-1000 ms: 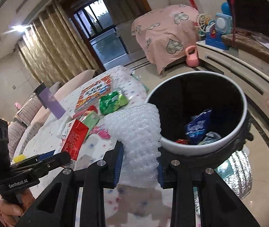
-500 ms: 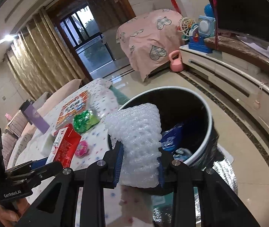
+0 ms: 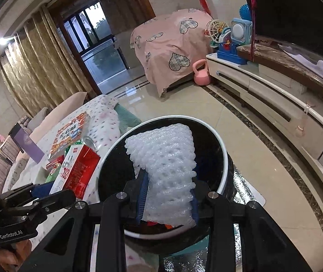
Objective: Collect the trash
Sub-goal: 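Carry both items over the bin and open both tools to drop them, then grasp the white sponge with the left tool while the right tool grasps the pink AD bottle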
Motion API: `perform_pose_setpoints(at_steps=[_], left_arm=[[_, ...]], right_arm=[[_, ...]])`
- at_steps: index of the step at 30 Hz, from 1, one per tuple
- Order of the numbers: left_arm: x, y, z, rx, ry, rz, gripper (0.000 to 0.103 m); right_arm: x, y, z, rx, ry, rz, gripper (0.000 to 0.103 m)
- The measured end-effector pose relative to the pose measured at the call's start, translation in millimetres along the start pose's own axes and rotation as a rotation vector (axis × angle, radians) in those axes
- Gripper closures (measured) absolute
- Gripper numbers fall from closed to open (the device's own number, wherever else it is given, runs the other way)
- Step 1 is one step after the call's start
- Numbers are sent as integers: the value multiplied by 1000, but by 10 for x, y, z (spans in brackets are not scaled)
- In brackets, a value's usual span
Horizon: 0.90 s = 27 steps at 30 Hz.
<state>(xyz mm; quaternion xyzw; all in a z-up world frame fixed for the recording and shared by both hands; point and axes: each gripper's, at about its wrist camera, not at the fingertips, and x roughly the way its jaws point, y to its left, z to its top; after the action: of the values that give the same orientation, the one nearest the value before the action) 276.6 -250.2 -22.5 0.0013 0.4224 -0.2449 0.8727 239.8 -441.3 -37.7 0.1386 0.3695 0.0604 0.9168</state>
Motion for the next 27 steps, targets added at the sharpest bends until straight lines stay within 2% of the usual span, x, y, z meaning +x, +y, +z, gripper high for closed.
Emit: perform_pose_setpoints(at_steps=[11, 13, 15, 18, 27], left_arm=[[225, -64, 116, 25, 41, 8, 54], [254, -73, 130, 27, 52, 15, 54], [256, -69, 124, 23, 53, 6, 54], [221, -54, 110, 12, 45, 5, 46], [-36, 180, -86, -81, 7, 0, 39]], right_arm=[[152, -89, 126, -16, 35, -13, 67], [162, -114, 143, -7, 37, -11, 57], [159, -142, 148, 6, 36, -7, 52], [146, -176, 153, 22, 31, -1, 39], [19, -128, 133, 44, -3, 27, 31]])
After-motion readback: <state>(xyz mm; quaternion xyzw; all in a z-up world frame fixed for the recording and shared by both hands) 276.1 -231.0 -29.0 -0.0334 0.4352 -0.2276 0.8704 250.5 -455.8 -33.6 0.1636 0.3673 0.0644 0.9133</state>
